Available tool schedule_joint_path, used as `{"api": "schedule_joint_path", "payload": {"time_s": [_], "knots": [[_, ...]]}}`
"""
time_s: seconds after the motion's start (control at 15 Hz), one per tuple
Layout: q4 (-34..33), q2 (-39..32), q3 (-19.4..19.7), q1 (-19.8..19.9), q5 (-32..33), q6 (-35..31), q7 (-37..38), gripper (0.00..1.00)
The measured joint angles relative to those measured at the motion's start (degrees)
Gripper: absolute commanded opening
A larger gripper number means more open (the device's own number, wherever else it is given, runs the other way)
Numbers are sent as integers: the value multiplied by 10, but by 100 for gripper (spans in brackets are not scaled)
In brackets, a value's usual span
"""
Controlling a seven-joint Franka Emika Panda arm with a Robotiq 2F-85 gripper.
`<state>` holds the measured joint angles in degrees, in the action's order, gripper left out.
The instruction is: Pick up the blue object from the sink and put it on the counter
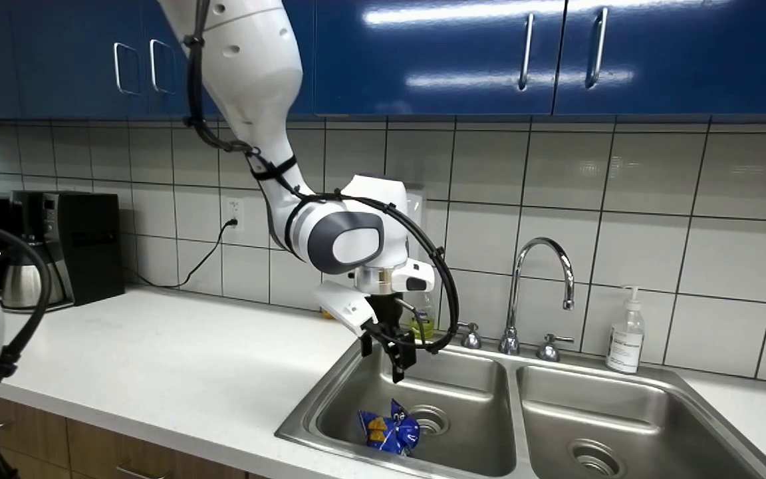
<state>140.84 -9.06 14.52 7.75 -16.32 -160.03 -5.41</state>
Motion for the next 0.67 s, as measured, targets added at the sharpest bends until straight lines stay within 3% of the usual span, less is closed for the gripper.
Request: {"api": "schedule_joint_path", "payload": {"time_s": [0.33, 0.67], "knots": [[-76, -104, -15, 0, -39, -15, 0, 100], [-142, -187, -56, 36, -39, -27, 10, 100]]}}
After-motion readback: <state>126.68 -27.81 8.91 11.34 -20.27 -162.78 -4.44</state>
